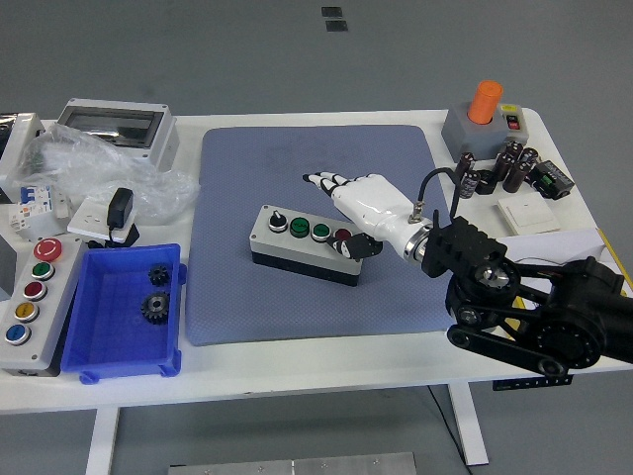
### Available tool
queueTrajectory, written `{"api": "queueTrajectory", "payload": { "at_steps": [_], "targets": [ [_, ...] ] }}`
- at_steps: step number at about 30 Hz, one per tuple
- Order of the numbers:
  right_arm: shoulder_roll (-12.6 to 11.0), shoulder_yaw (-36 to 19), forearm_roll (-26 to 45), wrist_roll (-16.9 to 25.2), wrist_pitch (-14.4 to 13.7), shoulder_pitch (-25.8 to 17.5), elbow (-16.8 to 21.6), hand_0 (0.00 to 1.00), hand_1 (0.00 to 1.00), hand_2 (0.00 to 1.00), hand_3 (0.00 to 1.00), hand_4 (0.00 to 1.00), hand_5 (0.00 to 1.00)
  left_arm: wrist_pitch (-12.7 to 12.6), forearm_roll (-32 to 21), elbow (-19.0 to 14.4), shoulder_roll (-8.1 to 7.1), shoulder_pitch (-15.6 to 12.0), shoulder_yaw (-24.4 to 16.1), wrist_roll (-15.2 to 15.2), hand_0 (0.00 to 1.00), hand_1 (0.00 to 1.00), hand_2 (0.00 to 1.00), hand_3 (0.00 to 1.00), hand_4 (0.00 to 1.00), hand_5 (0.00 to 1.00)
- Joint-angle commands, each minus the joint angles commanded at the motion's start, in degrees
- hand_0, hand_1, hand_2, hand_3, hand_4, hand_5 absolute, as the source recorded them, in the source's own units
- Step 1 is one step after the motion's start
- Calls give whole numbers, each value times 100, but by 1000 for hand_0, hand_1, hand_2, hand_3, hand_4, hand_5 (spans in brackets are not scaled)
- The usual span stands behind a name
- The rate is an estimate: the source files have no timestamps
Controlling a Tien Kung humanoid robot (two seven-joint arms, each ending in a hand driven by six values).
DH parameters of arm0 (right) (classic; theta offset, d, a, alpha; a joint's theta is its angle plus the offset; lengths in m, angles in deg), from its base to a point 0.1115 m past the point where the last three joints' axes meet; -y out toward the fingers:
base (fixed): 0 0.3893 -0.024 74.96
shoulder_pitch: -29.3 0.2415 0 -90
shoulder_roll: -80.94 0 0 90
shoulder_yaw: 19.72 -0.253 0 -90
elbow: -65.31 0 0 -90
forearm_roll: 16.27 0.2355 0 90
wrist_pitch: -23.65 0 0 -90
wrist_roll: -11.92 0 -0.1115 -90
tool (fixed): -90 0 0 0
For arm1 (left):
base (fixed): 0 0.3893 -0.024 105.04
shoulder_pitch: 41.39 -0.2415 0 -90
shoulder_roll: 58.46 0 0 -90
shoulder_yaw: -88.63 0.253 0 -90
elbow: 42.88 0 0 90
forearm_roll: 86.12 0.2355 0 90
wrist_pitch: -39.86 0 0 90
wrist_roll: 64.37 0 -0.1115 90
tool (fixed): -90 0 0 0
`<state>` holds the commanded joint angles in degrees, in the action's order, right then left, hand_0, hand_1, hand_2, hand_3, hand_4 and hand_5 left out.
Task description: Pick up the button,place it on the desk,press the button,press the button
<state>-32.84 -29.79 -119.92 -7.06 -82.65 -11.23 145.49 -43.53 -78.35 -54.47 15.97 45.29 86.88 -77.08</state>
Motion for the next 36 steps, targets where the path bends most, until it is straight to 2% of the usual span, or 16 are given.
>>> {"api": "queueTrajectory", "payload": {
  "at_steps": [6,10,11,15,16,22,23,25,36],
  "targets": [
    [-104,-286,170,-11,69,-144,295,596,671,998,998,770,89,1,-22,1,10,-6,39,4,672,677,657,653,745,399],
    [-59,-357,44,-111,191,-199,269,596,671,998,998,770,89,-3,-13,1,15,2,54,15,672,677,657,653,745,399],
    [-41,-359,-6,-145,240,-209,234,607,691,998,998,917,299,-4,-11,0,16,5,59,17,672,677,654,650,746,398],
    [4,-336,-197,-280,441,-241,121,607,691,998,998,917,299,-5,-15,-1,19,14,77,21,672,677,654,650,746,398],
    [9,-328,-241,-308,481,-250,105,643,727,998,998,998,413,-5,-17,-1,20,15,82,21,671,676,652,648,745,395],
    [16,-332,-421,-436,608,-295,75,643,727,998,998,998,413,-4,-32,-1,29,9,111,24,671,676,652,648,745,395],
    [8,-337,-406,-444,611,-301,92,657,739,998,998,998,481,-3,-28,-2,29,10,109,25,672,676,652,646,745,395],
    [-5,-338,-360,-443,606,-309,134,657,739,998,998,998,481,-3,-29,-1,29,13,111,29,672,676,652,646,745,395],
    [-15,-395,-70,-341,346,-354,218,662,748,998,998,998,522,-13,-48,1,38,18,139,58,673,678,648,643,746,391]
  ]
}}
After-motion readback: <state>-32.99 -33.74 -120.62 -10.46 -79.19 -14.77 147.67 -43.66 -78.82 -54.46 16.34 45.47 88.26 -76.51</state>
